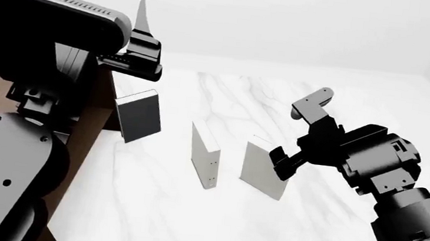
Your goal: Pick up the book on the right and place it under the cabinet shelf.
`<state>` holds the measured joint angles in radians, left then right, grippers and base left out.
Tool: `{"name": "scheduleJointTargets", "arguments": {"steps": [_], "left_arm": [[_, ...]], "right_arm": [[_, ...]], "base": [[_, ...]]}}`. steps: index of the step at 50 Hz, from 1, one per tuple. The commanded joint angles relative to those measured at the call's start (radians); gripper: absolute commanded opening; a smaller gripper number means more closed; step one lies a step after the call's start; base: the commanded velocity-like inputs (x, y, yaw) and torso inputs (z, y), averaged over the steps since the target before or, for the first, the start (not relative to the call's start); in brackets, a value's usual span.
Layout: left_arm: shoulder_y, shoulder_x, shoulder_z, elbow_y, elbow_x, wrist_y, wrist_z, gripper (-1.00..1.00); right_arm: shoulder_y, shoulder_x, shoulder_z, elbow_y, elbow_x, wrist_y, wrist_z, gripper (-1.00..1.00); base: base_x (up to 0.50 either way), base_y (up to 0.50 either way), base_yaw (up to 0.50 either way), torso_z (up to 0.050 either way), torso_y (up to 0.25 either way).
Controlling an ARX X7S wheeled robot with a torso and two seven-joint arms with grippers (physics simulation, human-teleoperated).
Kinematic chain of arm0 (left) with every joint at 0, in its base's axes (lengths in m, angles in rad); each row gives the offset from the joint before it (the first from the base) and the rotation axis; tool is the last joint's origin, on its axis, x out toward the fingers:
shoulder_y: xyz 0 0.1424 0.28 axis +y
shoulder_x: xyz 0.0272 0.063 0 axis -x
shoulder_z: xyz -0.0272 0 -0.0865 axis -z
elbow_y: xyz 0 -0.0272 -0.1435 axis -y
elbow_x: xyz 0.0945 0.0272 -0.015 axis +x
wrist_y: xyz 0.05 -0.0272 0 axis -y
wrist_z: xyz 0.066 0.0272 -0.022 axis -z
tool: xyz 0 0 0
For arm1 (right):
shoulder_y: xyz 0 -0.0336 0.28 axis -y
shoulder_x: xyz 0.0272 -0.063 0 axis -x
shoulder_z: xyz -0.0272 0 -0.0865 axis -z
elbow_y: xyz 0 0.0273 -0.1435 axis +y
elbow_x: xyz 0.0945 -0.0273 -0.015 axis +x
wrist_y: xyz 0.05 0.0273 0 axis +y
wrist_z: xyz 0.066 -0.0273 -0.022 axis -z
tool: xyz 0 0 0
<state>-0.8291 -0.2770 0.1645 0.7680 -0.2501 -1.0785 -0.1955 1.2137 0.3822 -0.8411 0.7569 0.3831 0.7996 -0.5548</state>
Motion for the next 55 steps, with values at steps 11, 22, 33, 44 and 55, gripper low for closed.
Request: {"name": "scheduleJointTargets", "arguments": {"steps": [11, 22, 33, 44, 55], "left_arm": [[-0.002, -0.003, 0.016, 0.005, -0.008, -0.011, -0.009, 1.0], [-0.008, -0.005, 0.014, 0.013, -0.016, -0.022, -0.012, 1.0], [-0.006, -0.008, 0.016, 0.012, -0.019, -0.017, -0.016, 1.0], [-0.003, -0.009, 0.02, 0.011, -0.022, -0.014, -0.02, 1.0], [0.004, -0.01, 0.019, 0.013, -0.027, -0.011, -0.025, 1.0]], "right_arm": [[0.004, -0.063, -0.005, 0.201, -0.026, -0.132, -0.018, 1.0], [0.003, -0.077, -0.006, 0.233, -0.028, -0.15, -0.02, 1.0], [-0.002, -0.096, -0.008, 0.281, -0.031, -0.183, -0.03, 1.0], [-0.018, -0.101, -0.008, 0.293, -0.03, -0.193, -0.03, 1.0], [-0.009, -0.13, -0.011, 0.379, -0.039, -0.243, -0.044, 1.0]], "base": [[0.0, 0.0, 0.0, 0.0, 0.0], [0.0, 0.0, 0.0, 0.0, 0.0], [0.0, 0.0, 0.0, 0.0, 0.0], [0.0, 0.0, 0.0, 0.0, 0.0], [0.0, 0.0, 0.0, 0.0, 0.0]]}}
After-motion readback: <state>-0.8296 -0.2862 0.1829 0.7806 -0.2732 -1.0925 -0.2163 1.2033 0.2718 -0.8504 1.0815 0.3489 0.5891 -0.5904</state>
